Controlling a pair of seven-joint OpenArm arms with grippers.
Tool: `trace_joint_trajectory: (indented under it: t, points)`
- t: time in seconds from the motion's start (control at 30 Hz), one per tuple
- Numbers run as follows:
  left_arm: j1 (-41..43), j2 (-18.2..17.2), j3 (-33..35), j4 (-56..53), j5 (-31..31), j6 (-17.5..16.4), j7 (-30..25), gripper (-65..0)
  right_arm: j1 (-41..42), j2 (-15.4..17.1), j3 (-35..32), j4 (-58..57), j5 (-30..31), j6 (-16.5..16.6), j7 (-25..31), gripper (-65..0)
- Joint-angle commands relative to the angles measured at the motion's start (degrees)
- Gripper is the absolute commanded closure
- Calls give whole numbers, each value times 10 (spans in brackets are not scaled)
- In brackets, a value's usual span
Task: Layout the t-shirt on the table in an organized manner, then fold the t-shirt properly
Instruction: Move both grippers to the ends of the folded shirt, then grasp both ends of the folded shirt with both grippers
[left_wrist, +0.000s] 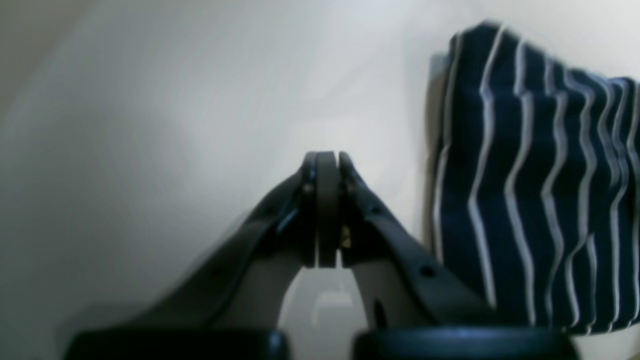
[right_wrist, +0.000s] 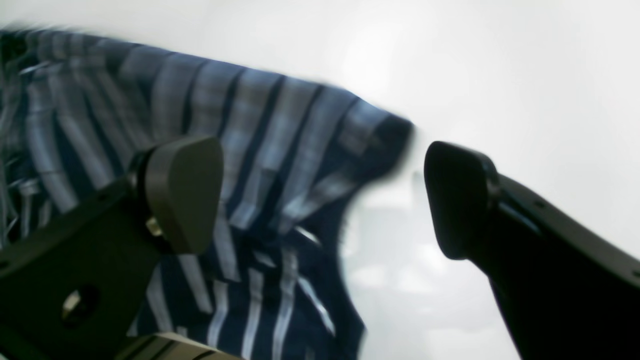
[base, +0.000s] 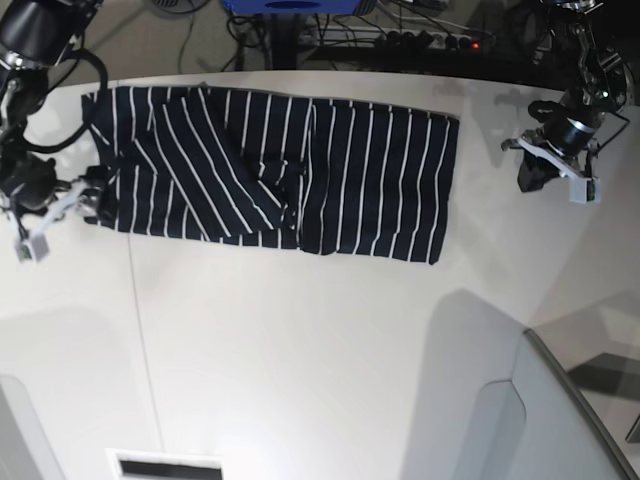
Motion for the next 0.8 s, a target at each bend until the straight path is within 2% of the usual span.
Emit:
trace_joint_trajectory:
  t: [0.0, 0.1, 0.5, 0.67, 0.77]
  points:
    - [-2, -8, -5, 5, -8, -24, -14, 0, 3, 10, 10, -9, 11, 5, 6, -605]
    - [-3, -8, -5, -2, -7, -69, -12, 0, 5, 15, 15, -48, 11, 5, 10, -605]
    - [-28, -12, 1, -43, -3, -69, -12, 0, 0, 9, 23, -120, 12, 5, 23, -600]
    - [-44, -17, 37, -45, -3, -69, -14, 0, -11, -3, 14, -120, 12, 5, 22, -506]
    - [-54, -20, 59, -45, -3, -69, -14, 0, -23, -3, -13, -119, 13, 5, 22, -498]
